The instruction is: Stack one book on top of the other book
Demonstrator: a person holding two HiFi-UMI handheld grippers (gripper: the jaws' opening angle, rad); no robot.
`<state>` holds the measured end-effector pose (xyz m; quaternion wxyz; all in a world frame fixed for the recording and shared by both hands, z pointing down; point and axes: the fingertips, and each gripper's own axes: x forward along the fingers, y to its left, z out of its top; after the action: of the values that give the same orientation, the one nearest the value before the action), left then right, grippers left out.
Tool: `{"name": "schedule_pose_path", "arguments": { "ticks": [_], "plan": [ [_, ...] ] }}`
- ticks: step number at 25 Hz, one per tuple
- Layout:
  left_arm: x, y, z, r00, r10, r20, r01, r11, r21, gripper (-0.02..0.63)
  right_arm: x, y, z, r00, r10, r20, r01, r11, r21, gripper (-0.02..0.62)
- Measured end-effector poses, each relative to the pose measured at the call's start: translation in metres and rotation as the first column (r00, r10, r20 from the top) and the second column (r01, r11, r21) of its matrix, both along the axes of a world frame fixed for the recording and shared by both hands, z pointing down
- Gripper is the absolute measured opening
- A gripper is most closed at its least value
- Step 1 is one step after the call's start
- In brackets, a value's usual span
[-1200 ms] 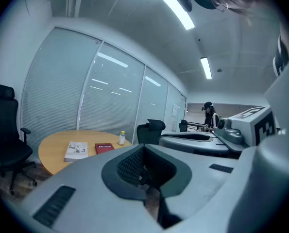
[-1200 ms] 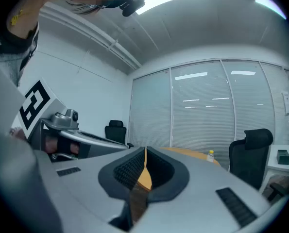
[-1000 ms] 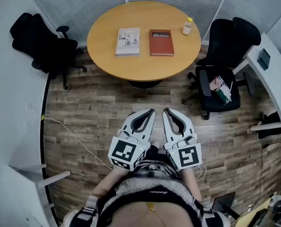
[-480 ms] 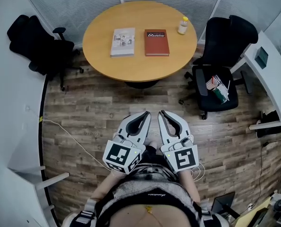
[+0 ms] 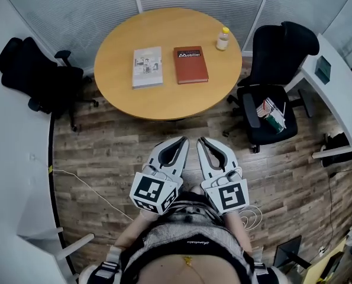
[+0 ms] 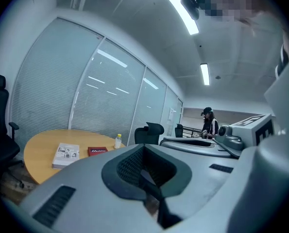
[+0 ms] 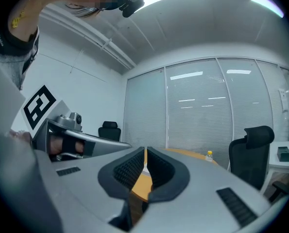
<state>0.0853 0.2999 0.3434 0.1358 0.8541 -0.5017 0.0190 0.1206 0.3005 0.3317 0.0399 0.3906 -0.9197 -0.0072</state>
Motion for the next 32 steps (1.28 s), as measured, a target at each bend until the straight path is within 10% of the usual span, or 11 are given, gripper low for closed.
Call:
{"name": "schedule_pose_path", "arguments": {
  "ticks": [32],
  "plan": [
    [-0.093, -0.121, 0.016, 0.994, 0.108, -0.013, -0.108, 0.994, -0.029, 0.020, -0.094, -0.118, 0.018, 0.993, 0.103, -0.052, -0.104, 0.994, -0.016, 0.032]
  ]
}}
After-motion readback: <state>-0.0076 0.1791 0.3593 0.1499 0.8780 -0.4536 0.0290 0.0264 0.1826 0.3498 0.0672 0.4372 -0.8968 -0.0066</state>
